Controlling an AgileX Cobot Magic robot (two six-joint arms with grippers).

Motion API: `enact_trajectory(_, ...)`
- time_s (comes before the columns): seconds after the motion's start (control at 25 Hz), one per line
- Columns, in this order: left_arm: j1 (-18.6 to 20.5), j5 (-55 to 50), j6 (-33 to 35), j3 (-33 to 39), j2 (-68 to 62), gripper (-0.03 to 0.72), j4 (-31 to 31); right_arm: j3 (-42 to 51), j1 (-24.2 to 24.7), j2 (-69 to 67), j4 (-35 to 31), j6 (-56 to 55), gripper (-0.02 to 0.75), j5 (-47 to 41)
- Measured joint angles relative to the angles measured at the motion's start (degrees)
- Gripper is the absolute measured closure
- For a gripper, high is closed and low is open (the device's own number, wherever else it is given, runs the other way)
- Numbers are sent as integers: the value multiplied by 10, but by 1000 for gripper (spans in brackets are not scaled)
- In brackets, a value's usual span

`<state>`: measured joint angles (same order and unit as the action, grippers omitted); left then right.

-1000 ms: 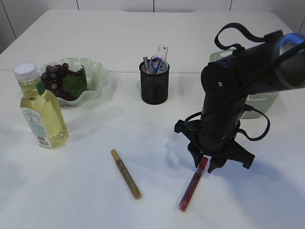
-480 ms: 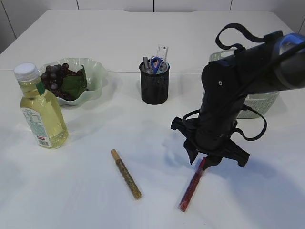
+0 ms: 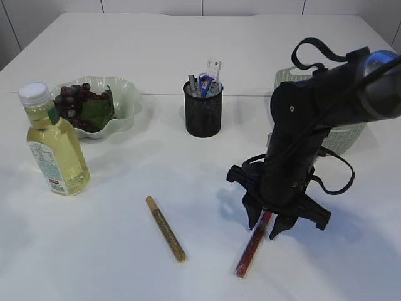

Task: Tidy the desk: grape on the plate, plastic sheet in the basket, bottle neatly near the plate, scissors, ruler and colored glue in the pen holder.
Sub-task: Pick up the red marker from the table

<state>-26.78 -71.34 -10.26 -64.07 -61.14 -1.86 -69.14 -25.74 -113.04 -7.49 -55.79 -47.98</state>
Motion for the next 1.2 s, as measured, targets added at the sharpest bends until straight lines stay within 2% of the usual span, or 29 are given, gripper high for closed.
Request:
enact_trajectory(0.16,0,0,0,0,0,409,0,0,0,-11,-24,16,433,-4)
enact_trajectory(1.2,0,0,0,0,0,414,0,0,0,-12,-60,48,430,-37)
